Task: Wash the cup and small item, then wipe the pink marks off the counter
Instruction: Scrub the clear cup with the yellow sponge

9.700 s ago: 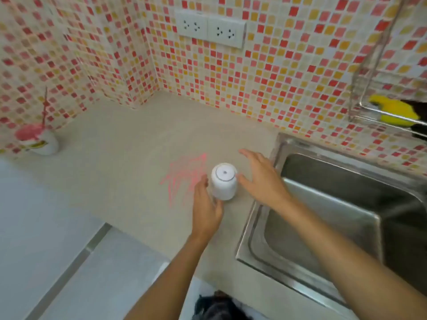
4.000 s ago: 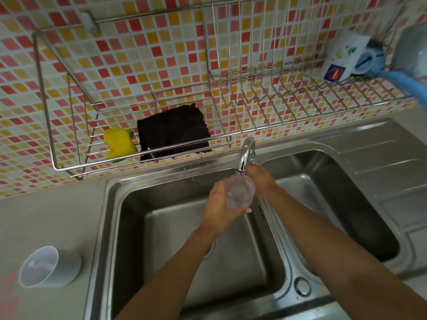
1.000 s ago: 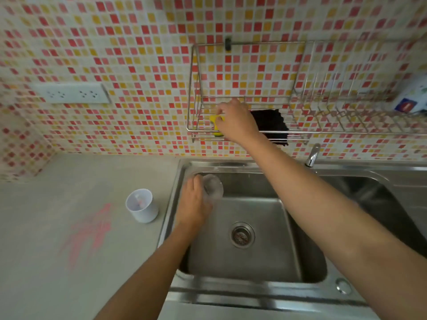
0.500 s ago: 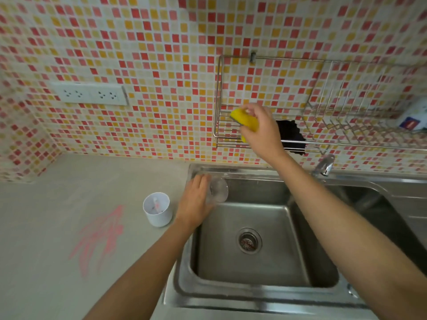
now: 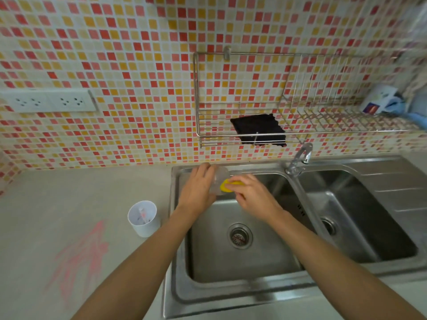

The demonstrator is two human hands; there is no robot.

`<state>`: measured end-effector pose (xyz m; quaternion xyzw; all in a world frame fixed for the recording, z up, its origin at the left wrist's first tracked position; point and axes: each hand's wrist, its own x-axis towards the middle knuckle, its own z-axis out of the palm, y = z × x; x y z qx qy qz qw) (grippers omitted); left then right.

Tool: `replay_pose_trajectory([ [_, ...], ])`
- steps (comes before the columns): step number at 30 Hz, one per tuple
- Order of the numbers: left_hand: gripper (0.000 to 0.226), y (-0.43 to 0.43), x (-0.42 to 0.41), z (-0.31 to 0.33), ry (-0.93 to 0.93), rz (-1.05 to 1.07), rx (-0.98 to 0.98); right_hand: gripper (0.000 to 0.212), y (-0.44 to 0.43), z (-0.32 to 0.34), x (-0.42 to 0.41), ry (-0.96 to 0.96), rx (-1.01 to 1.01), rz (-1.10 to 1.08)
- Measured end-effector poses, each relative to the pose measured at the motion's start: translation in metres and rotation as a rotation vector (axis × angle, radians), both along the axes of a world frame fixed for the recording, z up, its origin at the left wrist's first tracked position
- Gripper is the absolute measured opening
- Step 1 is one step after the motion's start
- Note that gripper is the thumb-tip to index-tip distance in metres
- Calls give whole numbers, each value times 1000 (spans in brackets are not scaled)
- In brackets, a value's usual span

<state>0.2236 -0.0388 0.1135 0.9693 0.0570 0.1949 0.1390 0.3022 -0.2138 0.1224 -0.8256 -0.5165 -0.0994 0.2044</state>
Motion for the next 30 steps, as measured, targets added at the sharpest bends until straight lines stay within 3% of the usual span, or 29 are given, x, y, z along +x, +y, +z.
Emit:
replay_pose_trajectory([
  [4, 75, -6, 8, -8, 40, -46, 7, 35, -3, -9, -12, 148, 32, -28],
  [9, 74, -21, 21, -9, 61, -70, -31, 39, -18, -3, 31, -92, -145, 80],
  [11, 73, -25, 26, -10, 52, -70, -53, 40, -22, -4, 37, -94, -160, 73],
  [16, 79, -30, 40, -21, 106, -79, -136, 33, -38, -11, 41, 334, -56, 30],
  [21, 76, -37, 51, -25, 120, -120, -169, 41, -44, -14, 79, -93, -263, 225],
  [23, 74, -38, 56, -23, 100, -112, -185, 39, -44, -17, 84, -80, -246, 235],
  [26, 73, -35, 60, -24, 80, -110, -193, 34, -48, -23, 80, 102, -152, 211],
  [30, 72, -34, 66, -24, 44, -97, -208, 27, -46, -30, 94, 26, -122, 264],
])
